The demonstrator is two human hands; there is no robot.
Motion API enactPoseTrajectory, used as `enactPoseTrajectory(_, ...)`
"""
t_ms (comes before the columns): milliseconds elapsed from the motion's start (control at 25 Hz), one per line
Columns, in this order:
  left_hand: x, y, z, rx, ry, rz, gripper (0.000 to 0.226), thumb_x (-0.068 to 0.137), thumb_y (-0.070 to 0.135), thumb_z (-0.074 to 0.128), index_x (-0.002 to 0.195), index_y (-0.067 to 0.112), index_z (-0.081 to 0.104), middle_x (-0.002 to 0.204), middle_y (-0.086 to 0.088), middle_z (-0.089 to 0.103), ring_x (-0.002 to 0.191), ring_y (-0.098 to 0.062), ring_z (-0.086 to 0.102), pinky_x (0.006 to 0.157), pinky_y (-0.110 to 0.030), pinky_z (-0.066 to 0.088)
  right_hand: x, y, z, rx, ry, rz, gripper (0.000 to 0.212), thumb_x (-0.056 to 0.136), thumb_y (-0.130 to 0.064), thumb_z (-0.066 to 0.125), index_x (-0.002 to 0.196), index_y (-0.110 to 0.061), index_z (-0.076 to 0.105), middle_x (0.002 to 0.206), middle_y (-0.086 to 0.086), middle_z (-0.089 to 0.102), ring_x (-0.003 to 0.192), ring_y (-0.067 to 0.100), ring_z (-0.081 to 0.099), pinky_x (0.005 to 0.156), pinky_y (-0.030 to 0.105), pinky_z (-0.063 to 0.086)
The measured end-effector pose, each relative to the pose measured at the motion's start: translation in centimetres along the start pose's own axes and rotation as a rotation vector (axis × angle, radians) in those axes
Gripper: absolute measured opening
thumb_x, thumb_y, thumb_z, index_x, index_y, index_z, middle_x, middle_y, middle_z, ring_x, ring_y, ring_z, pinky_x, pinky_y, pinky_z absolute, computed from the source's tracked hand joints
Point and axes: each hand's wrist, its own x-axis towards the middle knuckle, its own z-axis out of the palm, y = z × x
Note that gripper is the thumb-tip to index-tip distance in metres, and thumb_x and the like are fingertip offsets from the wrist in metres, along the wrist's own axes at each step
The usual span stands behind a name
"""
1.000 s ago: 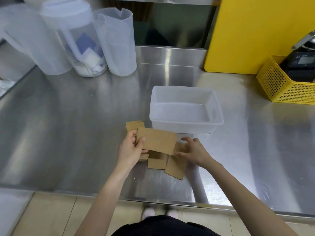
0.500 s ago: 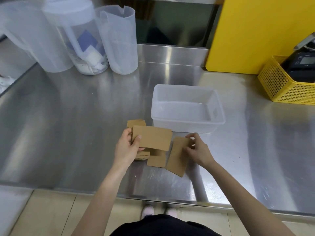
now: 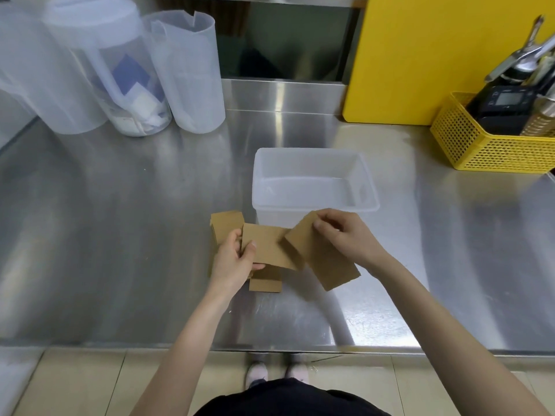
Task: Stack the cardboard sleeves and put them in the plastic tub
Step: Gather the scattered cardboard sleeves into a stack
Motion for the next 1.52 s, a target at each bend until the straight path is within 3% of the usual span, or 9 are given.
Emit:
enactPoseTrajectory(160,-0.4,0.2,1.1,0.018,-0.068,-0.001,0.034,0.093,0.012,0.038,0.127,0.009,0.034,0.103,0.003,0.057,0.070,-0.005,0.061,0.067,-0.018,0.055,0.3,-1.1,1.9,-0.226,-0.071,-0.130,0.023,0.090,-0.015,0.050,0.106,-0.009,0.066,0.095,0.006,0.056,0.087,0.014,0.049,0.072,0.019,0.037)
enactPoseTrajectory(320,-0.5,-0.1,1.5,0.079,-0.147,-0.032,0.038,0.093,0.021,0.037,0.130,0.013,0.034,0.129,-0.007,0.054,0.061,-0.002,0.068,0.094,-0.040,0.051,1.0,-1.3,2.8,-0.278,-0.057,-0.176,0.024,0.087,-0.016,0.056,0.109,-0.015,0.066,0.093,0.001,0.048,0.070,0.004,0.045,0.066,0.002,0.036)
enactPoseTrajectory(480,-1.1,0.6,1.9,0.061,-0.192,0.007,0.016,0.091,0.016,0.045,0.107,0.020,0.044,0.113,-0.008,0.060,0.065,-0.002,0.065,0.085,-0.037,0.055,1.3,-1.2,3.5,-0.237,-0.032,-0.162,0.020,0.084,-0.015,0.060,0.102,-0.012,0.068,0.090,0.000,0.049,0.067,-0.003,0.045,0.067,-0.004,0.034)
enactPoseTrajectory(840,-0.7,0.8,0.3,0.149,-0.087,0.011,0.048,0.092,0.019,0.042,0.135,0.006,0.026,0.120,0.007,0.047,0.079,-0.020,0.070,0.087,-0.034,0.051,1.7,-1.4,3.5,-0.167,0.012,-0.152,0.021,0.091,-0.021,0.048,0.098,-0.010,0.065,0.095,0.005,0.056,0.080,0.013,0.054,0.066,0.008,0.038)
enactPoseTrajectory(920,-0.4,0.7,-0.9,0.144,-0.043,0.017,0.045,0.092,0.020,0.042,0.132,0.007,0.031,0.130,-0.004,0.051,0.070,-0.005,0.068,0.093,-0.041,0.051,2.0,-0.8,3.2,-0.152,0.008,-0.106,0.026,0.094,-0.016,0.039,0.103,-0.010,0.062,0.097,0.005,0.056,0.088,0.016,0.054,0.065,0.015,0.036)
enactPoseTrajectory(1040,-0.3,0.6,-2.7,0.085,0.013,0.025,0.019,0.092,0.015,0.041,0.111,0.014,0.043,0.112,-0.003,0.056,0.055,0.009,0.063,0.090,-0.044,0.052,2.6,0.5,3.7,-0.168,-0.014,-0.043,0.029,0.094,-0.009,0.034,0.106,-0.008,0.060,0.102,0.012,0.060,0.088,0.017,0.052,0.064,0.016,0.038)
enactPoseTrajectory(1160,-0.1,0.4,-4.3,0.026,0.109,0.022,0.013,0.092,0.011,0.041,0.104,0.016,0.044,0.109,-0.004,0.056,0.053,0.010,0.062,0.084,-0.040,0.054,3.3,1.2,4.8,-0.225,-0.047,-0.013,0.025,0.092,-0.012,0.041,0.108,-0.008,0.060,0.108,0.016,0.064,0.086,0.018,0.053,0.068,0.018,0.036)
enactPoseTrajectory(1280,0.6,-0.1,-5.9,0.020,0.190,0.015,0.013,0.092,0.011,0.041,0.104,0.016,0.043,0.108,-0.004,0.056,0.055,0.004,0.064,0.068,-0.020,0.055,3.9,1.8,6.2,-0.330,-0.172,0.030,0.029,0.090,-0.018,0.050,0.116,-0.009,0.054,0.116,0.016,0.060,0.088,0.017,0.052,0.080,0.022,0.040)
enactPoseTrajectory(1520,1.3,-1.2,-7.7,-0.022,0.273,-0.007,0.016,0.092,0.008,0.041,0.107,0.012,0.044,0.111,-0.011,0.056,0.069,-0.007,0.062,0.058,-0.009,0.054,5.0,2.6,9.3,-0.580,-0.318,0.146,0.077,0.077,-0.037,0.065,0.138,-0.017,0.024,0.133,0.016,0.032,0.127,0.033,0.033,0.107,0.043,0.032)
